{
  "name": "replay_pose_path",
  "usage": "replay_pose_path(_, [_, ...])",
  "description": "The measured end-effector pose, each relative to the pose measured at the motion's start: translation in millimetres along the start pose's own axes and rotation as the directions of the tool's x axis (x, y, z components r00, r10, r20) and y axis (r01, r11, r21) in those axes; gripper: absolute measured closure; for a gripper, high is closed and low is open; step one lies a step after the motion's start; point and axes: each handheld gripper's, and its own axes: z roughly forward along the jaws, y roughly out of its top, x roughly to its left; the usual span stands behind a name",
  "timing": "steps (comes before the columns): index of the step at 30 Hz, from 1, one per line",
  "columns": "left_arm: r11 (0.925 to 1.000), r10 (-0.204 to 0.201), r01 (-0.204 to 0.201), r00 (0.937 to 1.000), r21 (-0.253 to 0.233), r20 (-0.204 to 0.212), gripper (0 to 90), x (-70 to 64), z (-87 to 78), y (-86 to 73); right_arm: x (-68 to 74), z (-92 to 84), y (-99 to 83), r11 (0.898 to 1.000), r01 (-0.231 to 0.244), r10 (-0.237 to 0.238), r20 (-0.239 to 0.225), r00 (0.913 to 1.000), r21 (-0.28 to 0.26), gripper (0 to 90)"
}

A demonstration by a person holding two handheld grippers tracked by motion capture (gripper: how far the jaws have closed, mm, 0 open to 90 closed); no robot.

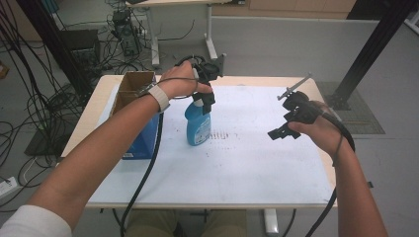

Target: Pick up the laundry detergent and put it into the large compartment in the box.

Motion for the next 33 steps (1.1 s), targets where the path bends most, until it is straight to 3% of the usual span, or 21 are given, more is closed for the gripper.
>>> replay_pose_path(33, [0.9996,-0.026,0.026,0.9997,0.006,-0.004,9.2,1.0,8.9,-0.4,-0.4,1.6,-1.1,1.000,-0.006,0.006,-0.004,1.0000,0.000,7.8])
